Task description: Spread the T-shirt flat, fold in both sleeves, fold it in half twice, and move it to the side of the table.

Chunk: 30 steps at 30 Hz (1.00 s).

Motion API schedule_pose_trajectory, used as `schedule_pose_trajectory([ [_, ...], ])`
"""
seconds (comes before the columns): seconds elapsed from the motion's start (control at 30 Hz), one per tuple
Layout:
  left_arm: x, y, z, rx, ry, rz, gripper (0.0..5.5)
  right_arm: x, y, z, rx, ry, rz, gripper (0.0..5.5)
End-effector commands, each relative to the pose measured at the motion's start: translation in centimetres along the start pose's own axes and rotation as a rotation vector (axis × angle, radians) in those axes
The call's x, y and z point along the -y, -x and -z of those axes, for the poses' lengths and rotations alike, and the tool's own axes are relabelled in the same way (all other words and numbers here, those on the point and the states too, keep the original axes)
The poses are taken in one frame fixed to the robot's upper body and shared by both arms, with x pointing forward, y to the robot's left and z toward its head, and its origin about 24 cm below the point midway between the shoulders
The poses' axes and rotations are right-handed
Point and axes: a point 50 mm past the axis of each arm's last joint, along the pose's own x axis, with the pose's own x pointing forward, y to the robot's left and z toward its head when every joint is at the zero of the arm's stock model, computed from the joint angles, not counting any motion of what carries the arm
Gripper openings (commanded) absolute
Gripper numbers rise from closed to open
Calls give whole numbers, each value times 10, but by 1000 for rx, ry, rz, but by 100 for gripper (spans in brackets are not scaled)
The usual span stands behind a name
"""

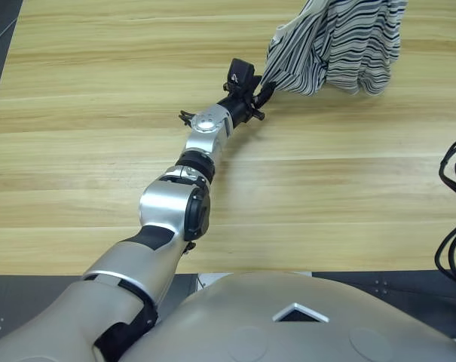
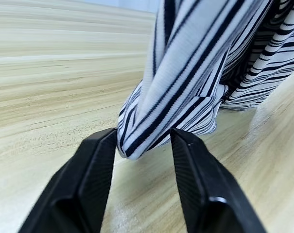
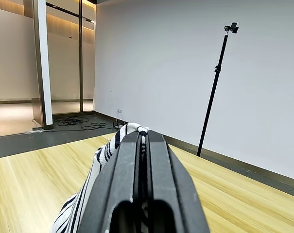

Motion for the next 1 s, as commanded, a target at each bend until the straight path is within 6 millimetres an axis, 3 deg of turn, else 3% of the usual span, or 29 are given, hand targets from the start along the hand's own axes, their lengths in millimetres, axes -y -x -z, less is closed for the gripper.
schedule_pose_trajectory([
  [0.03, 3, -5, -8, 9, -17, 11, 130, -3, -2, 2, -11, -3, -15, 10],
  [0.27, 4, -5, -9, 17, -14, 18, 21, -3, -1, 4, -18, -6, -18, 10],
  [0.5, -3, -3, -13, 32, -32, 1, 12, -4, -2, 9, -25, -15, -19, 10],
  [0.57, -13, 3, -18, 48, -98, -22, 12, -6, -2, 15, -32, -23, -10, 10],
  [0.67, -47, 22, -46, 142, -231, -84, 12, -8, 0, 31, -54, -50, 14, 10],
  [0.8, -87, 56, -107, 284, -458, -133, 12, -15, 0, 56, -79, -75, 30, 10],
  [0.93, -104, 83, -169, 328, -711, -172, 12, -19, -7, 77, -88, -82, 94, 10],
  [1.0, -108, 92, -190, 344, -761, -187, 12, -21, -11, 83, -82, -84, 112, 10],
])
